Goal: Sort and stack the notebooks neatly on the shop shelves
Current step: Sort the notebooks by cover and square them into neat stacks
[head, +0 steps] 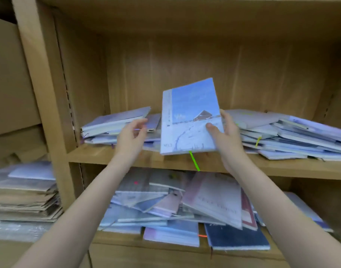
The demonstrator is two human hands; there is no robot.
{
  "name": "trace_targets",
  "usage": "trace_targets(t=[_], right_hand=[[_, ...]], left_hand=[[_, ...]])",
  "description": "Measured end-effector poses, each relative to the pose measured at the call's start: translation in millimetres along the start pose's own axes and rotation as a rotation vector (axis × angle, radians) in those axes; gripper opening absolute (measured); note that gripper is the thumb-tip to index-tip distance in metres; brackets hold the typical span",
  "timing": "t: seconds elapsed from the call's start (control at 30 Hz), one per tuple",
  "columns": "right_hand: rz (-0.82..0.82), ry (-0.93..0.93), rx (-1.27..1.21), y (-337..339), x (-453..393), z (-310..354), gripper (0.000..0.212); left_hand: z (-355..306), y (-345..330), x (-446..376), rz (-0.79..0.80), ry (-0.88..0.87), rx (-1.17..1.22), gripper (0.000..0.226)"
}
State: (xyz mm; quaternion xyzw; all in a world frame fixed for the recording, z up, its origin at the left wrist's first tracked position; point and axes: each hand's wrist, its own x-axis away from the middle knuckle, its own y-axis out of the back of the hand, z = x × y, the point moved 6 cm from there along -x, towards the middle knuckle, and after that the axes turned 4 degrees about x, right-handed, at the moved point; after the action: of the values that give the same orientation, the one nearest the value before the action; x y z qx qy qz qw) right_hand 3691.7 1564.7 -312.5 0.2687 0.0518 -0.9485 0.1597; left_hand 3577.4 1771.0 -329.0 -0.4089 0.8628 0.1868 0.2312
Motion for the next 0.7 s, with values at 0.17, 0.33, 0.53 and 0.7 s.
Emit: trace_targets(t=[0.17, 0.33, 0.53, 0.7], right_hand=[[-0.030, -0.153, 0.118, -32.6, -60.6, -14.8, 0.022], [0.034, -0.327, -0.061, -72.7, -84.0, -22.3, 0.011], [0.022, -0.277, 0.197, -60.3, -96.5, -24.0, 0.020], [0.040, -0.251, 0.224, -49.0, -89.1, -19.9, 0.027]], left_hand=[[29.0, 43.6, -40.1, -0.069, -0.159, -0.557, 0.042], [39.5, 24.1, -62.3, 0.000, -0.203, -0.795, 0.045], [36.2, 29.2, -74.4, -0.019, -0.180, -0.658, 0.033], [59.9, 65.5, -68.8, -0.009, -0.067, -0.916, 0.050]])
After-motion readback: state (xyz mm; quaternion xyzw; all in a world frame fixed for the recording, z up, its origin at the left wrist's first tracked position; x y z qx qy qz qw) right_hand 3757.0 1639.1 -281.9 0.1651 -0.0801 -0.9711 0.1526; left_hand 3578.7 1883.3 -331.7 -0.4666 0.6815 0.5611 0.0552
